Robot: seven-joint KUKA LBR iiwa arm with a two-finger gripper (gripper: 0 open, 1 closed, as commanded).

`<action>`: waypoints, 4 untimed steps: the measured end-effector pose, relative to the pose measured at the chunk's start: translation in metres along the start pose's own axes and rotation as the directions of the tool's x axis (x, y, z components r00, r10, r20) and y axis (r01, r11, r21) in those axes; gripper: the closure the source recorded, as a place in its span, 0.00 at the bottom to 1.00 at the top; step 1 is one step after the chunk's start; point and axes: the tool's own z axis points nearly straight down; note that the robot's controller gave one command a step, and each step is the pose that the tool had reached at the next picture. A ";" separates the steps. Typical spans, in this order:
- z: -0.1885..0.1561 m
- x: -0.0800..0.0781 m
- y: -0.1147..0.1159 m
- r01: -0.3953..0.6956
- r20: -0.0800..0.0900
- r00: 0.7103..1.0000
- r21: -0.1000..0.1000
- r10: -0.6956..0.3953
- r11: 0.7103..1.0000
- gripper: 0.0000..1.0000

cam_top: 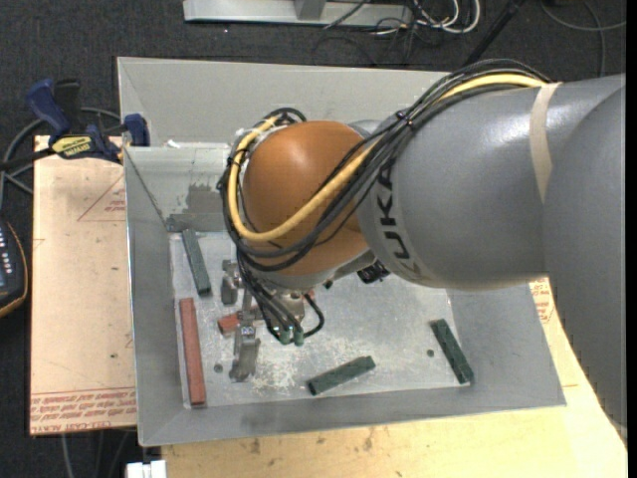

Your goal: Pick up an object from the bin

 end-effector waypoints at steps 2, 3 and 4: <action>0.122 -0.085 -0.055 0.061 0.010 0.998 0.002 -0.061 0.998 0.00; 0.121 -0.083 -0.051 0.064 0.008 0.998 -0.002 -0.064 0.998 1.00; -0.024 -0.094 -0.054 0.060 0.019 0.998 -0.003 -0.060 0.998 1.00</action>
Offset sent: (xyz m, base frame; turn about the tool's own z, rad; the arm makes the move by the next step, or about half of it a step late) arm 0.0319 -0.0023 -0.0793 0.0111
